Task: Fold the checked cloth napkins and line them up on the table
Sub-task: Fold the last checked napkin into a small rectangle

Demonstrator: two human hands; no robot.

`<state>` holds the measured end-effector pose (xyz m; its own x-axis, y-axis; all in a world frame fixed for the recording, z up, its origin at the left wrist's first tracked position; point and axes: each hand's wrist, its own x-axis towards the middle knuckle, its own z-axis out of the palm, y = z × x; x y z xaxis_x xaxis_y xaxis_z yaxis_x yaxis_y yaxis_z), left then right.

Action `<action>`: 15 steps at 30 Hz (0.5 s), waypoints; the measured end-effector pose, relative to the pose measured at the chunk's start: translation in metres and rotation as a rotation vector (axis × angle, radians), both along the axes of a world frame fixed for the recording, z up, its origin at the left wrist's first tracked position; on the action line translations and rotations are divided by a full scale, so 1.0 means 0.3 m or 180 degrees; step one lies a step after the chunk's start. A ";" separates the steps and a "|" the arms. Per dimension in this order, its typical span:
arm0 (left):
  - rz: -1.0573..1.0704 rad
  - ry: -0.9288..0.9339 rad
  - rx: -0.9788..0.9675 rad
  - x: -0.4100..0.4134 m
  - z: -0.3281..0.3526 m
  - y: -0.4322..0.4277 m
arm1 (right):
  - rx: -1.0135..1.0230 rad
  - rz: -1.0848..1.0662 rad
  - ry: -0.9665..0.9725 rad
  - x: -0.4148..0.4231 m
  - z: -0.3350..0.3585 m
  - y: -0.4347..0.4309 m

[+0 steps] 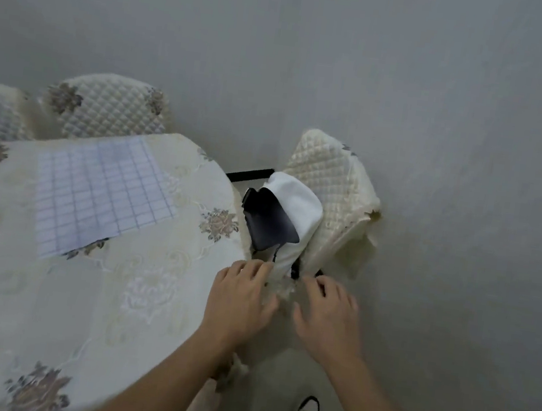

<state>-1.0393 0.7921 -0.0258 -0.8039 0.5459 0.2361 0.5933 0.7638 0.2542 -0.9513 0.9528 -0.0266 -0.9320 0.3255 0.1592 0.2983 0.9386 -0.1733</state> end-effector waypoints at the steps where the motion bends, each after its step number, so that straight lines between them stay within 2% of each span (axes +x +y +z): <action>1: 0.0090 -0.0013 -0.0036 -0.040 -0.006 0.004 | 0.0021 0.0116 0.0004 -0.062 -0.008 0.018; 9: 0.1239 -0.0081 -0.0158 -0.369 -0.053 0.070 | -0.0089 0.1183 0.0045 -0.589 -0.076 0.161; 15: 0.2074 -0.0164 -0.0250 -0.493 -0.051 0.092 | -0.0114 0.2099 0.0149 -0.938 -0.060 0.173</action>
